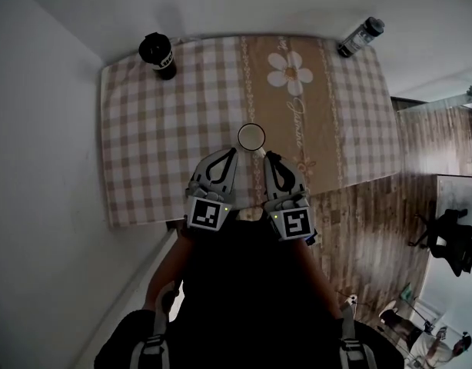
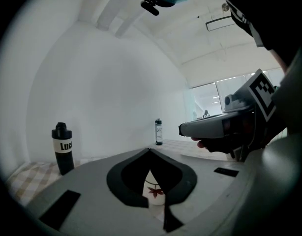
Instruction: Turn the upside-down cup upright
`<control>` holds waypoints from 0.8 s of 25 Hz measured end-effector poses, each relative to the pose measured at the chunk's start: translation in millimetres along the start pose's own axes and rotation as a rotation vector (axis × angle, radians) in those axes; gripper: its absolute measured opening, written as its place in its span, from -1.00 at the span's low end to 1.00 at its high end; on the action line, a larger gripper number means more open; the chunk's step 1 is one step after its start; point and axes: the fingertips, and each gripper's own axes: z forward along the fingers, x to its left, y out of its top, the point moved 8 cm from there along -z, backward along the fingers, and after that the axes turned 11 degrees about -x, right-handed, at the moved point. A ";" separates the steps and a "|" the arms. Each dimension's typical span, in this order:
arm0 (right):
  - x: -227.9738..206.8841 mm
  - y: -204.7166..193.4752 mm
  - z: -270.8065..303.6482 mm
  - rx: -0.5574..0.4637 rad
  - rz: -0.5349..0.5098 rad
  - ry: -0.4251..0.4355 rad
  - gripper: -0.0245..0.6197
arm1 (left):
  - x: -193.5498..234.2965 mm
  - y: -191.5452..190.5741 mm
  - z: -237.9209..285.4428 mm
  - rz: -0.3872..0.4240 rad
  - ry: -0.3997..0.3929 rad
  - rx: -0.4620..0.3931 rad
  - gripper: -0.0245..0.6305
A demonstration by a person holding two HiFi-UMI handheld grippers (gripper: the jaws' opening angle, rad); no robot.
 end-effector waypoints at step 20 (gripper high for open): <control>-58.3 -27.5 13.0 0.045 -0.012 0.009 -0.91 | 7.0 -85.8 23.5 -0.048 -0.123 0.120 -0.04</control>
